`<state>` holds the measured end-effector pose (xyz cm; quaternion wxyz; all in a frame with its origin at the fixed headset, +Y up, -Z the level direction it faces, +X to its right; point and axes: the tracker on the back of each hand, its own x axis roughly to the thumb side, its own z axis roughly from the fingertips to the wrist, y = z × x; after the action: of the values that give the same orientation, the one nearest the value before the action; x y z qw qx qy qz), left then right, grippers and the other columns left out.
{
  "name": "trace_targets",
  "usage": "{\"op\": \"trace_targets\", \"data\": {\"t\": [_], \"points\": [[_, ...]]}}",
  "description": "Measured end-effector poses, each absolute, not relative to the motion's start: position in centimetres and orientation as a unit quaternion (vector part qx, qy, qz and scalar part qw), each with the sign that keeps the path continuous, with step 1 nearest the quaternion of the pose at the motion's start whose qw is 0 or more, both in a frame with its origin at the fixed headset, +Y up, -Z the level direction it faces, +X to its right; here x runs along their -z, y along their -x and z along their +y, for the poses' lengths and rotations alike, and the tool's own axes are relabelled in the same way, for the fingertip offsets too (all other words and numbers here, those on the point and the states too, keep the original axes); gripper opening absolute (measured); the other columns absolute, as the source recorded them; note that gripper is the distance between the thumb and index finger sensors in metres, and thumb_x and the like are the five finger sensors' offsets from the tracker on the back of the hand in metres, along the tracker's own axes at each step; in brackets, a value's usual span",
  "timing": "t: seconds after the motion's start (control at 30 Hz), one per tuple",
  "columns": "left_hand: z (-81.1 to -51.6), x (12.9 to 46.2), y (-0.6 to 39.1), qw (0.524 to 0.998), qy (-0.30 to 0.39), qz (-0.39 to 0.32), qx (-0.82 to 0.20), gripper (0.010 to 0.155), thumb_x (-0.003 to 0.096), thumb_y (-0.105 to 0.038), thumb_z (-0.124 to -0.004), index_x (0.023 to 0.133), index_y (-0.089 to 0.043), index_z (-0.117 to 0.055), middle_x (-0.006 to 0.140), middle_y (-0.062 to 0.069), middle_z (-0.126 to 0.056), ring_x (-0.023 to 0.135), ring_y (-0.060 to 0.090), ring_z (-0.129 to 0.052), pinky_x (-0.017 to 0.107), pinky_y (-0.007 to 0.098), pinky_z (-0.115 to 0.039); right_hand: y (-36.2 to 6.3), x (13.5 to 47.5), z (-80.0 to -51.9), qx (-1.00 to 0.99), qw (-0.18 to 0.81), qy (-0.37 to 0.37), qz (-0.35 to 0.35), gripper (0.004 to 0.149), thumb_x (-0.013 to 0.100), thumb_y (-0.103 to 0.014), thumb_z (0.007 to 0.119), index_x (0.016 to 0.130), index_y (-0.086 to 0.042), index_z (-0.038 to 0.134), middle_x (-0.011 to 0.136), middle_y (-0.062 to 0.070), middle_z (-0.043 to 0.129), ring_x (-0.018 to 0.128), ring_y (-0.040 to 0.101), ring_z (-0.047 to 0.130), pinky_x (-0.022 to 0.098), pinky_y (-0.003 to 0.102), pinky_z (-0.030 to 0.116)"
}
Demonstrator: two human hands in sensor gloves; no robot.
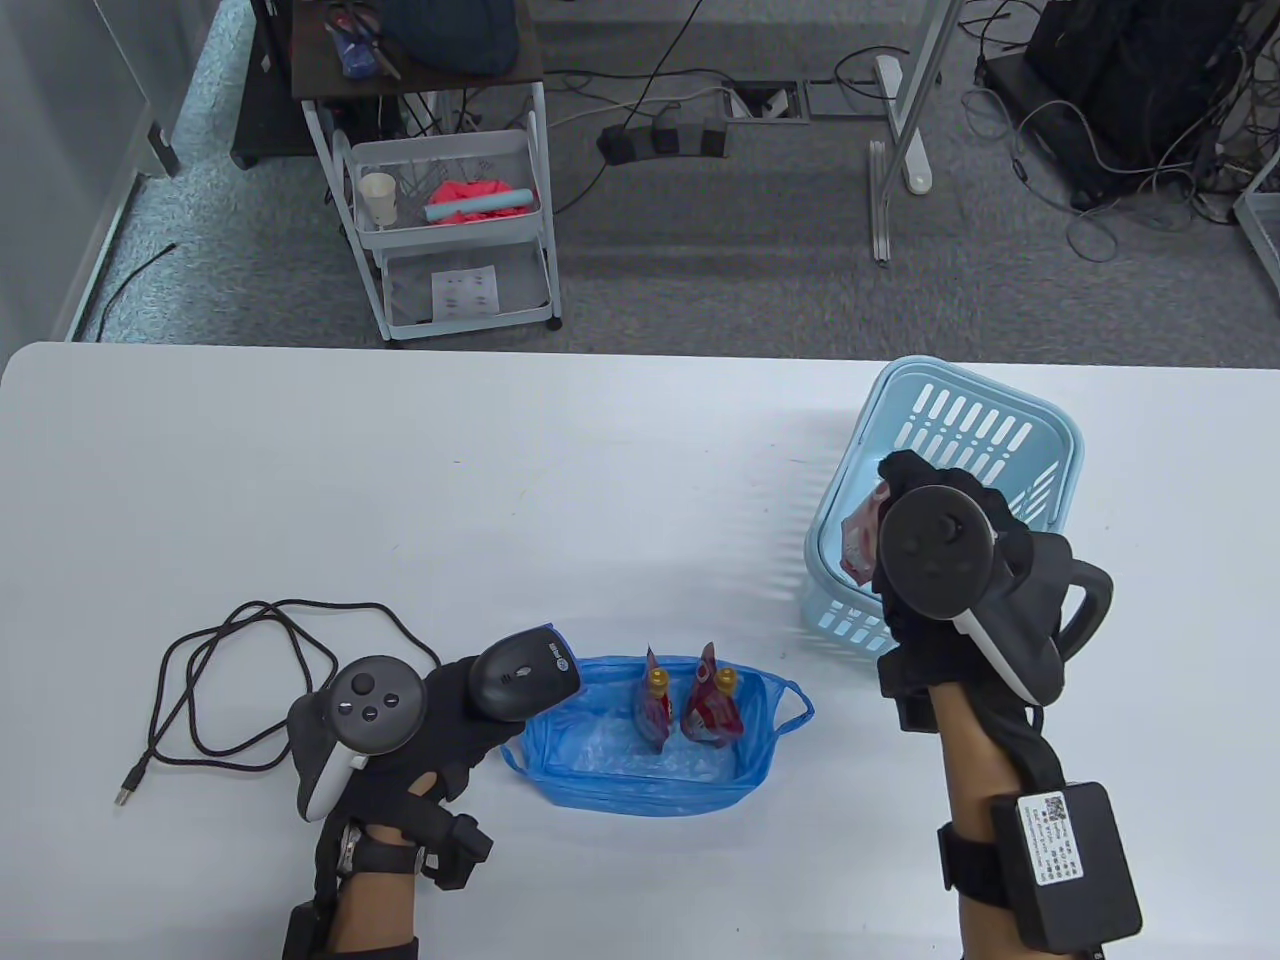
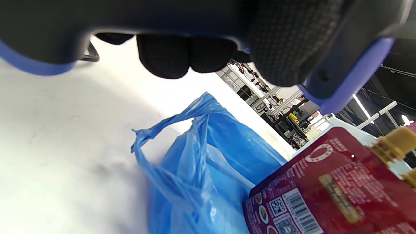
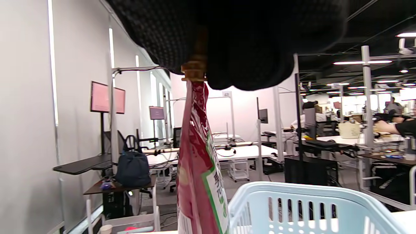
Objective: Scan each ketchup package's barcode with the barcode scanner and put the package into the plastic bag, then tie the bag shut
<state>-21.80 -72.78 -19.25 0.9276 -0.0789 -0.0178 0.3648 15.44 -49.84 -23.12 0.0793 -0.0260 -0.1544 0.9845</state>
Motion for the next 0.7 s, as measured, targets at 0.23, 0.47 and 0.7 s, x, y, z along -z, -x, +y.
{"op": "trace_targets", "data": {"t": [0.23,0.47,0.7], "points": [[-72.7,19.2,22.2,0.918,0.072,-0.018,-0.389,0.049,0.0423,-0.048,-0.090,0.087,-0.030,-0.084,0.084,-0.004,-0.090,0.074,0.029,-0.097,0.063,0.050,-0.077,-11.3,22.9,-50.1,-0.984,0.085,-0.040,-0.150,0.043,0.051,-0.022,0.079,0.093,-0.012,0.076,0.081,0.020,0.087,0.060,0.035,0.090,0.042,0.045,0.079],[-72.6,19.2,22.6,0.909,0.066,-0.018,-0.410,0.048,0.0424,-0.048,-0.090,0.087,-0.030,-0.084,0.084,-0.004,-0.089,0.074,0.028,-0.097,0.063,0.050,-0.077,-7.1,23.0,-51.2,-0.982,0.093,-0.097,-0.136,0.043,0.051,-0.023,0.079,0.093,-0.011,0.076,0.080,0.020,0.087,0.060,0.035,0.090,0.042,0.045,0.080],[-72.5,19.2,22.7,0.907,0.062,-0.021,-0.416,0.049,0.0425,-0.048,-0.090,0.087,-0.030,-0.083,0.085,-0.005,-0.089,0.075,0.028,-0.096,0.063,0.050,-0.076,-3.2,23.4,-53.4,-0.980,0.091,-0.140,-0.110,0.043,0.051,-0.023,0.079,0.093,-0.011,0.076,0.080,0.019,0.087,0.060,0.035,0.091,0.042,0.045,0.080]]}}
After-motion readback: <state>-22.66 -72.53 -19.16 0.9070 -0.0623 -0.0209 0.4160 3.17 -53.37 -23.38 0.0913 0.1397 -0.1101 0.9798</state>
